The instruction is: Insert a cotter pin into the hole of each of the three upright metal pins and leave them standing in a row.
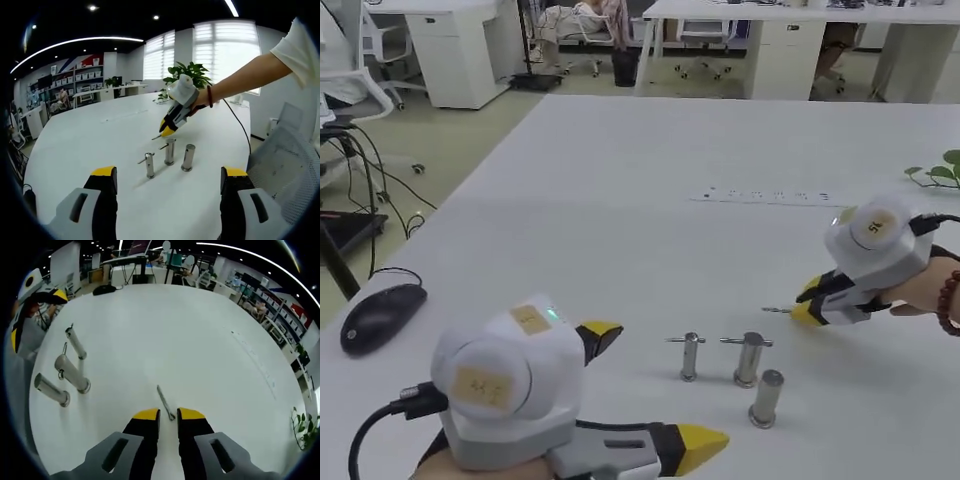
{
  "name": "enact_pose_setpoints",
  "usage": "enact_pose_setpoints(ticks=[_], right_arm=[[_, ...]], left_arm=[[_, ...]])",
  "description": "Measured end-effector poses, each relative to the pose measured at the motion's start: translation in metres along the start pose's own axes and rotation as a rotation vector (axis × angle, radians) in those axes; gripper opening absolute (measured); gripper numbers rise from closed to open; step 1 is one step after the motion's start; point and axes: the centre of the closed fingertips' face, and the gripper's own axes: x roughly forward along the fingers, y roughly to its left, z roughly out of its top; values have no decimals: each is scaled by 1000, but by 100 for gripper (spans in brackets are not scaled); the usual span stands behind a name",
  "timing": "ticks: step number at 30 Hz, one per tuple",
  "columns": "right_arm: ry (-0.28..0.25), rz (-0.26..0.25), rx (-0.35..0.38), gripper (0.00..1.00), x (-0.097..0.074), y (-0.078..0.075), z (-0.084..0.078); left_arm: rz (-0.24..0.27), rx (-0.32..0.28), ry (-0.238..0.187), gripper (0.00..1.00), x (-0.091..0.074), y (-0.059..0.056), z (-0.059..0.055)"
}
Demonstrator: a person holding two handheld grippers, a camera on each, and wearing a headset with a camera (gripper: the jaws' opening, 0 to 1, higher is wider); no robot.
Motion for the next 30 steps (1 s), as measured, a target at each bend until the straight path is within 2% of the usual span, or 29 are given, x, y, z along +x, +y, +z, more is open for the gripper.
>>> enact_pose_setpoints(ticks=[5, 15, 19, 22, 30], right_arm=[[9, 20, 8, 12, 3, -3, 0], [57, 111, -2, 7, 6, 5, 0], [77, 121, -8, 6, 6, 6, 0], [83, 125, 37, 5, 6, 5, -1], [105, 103, -4, 4, 5, 8, -1]], left_arm=[[10, -3, -1, 84, -1, 3, 0], [18, -9, 1, 84, -2, 5, -1], [19, -10, 1, 83, -2, 5, -1], [22, -9, 3, 83, -2, 6, -1], [26, -17, 1, 82, -2, 6, -2]])
